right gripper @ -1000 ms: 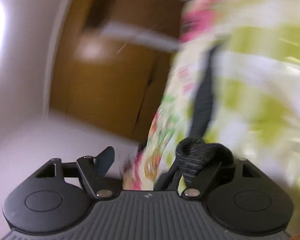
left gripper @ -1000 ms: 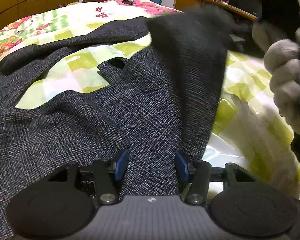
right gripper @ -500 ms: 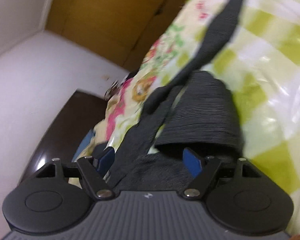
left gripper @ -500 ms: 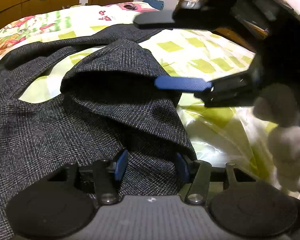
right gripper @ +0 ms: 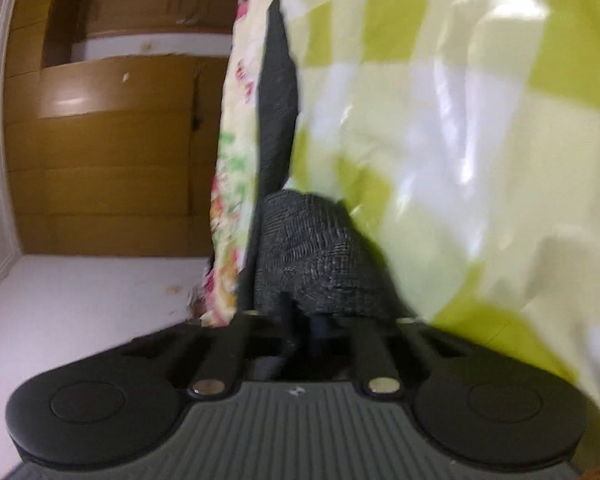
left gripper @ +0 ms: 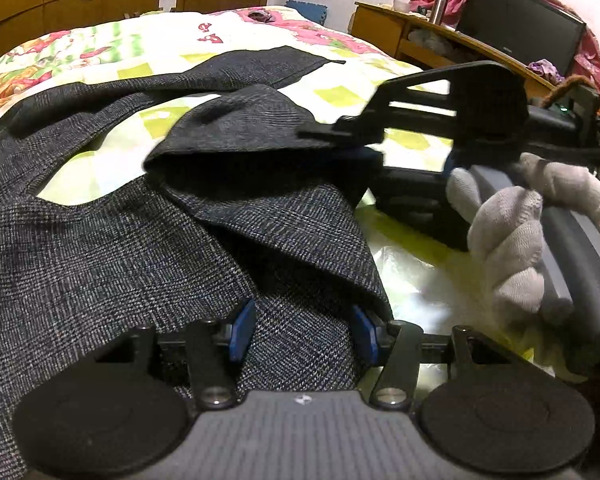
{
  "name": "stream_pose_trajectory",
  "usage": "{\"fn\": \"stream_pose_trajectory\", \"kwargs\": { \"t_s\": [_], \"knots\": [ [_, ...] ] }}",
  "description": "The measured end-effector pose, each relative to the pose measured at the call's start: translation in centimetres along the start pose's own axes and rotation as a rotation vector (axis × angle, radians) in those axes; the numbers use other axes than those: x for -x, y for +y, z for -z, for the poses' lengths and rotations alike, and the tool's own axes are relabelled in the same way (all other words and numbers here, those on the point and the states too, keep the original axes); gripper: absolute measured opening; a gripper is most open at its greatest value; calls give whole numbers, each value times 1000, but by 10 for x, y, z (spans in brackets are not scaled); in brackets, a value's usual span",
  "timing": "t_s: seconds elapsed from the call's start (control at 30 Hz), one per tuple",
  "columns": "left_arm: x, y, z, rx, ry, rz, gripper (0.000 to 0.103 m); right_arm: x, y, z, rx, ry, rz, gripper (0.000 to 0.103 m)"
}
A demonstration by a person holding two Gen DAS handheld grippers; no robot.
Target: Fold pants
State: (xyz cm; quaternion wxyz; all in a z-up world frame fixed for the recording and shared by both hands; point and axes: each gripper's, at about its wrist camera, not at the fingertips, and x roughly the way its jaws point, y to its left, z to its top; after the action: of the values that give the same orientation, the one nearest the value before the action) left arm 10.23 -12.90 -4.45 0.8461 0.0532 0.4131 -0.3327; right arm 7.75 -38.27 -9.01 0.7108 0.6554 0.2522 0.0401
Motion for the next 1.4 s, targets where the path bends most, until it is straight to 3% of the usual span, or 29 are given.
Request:
{"fn": "stream_pose_trajectory", "kwargs": {
  "t_s": [0.13,0.33,0.47,0.53,0.6,0.7,0.8,1.03,1.13,1.17,1.2,1.33,1.4],
  "knots": [
    [-3,-2,-8,-9,10,-5,66,24,33,-15,173,-115,-9,7],
    [-3,-20,-15,-55,15,13,66,83,65,-45,327,-306,-20,7],
    [-7,-31,-17,-86,22,37,66,132,86,-52,614,-451,164,7],
    [-9,-35,-18,-95,27,50,66,147,84,-62,654,-474,260,7],
    [-10,-41,-19,-110,33,56,66,157,74,-74,648,-488,347,7],
    [-9,-44,-21,-120,42,56,66,165,50,-92,543,-410,395,11],
    [-10,-46,-20,-128,51,49,66,170,17,-108,374,-353,319,15],
    [-8,-54,-22,-153,72,29,67,147,-13,-138,64,-364,95,49],
    [-8,-54,-21,-153,74,31,67,140,-12,-165,-15,-426,66,45],
    [-9,-54,-22,-151,73,31,67,139,-2,-168,31,-439,64,30],
    [-9,-54,-22,-150,71,31,67,139,10,-168,96,-439,66,24],
    [-9,-53,-20,-143,61,37,67,145,66,-140,497,-492,119,23],
    [-11,-54,-20,-143,61,45,67,149,73,-132,614,-564,206,24]
  ]
}}
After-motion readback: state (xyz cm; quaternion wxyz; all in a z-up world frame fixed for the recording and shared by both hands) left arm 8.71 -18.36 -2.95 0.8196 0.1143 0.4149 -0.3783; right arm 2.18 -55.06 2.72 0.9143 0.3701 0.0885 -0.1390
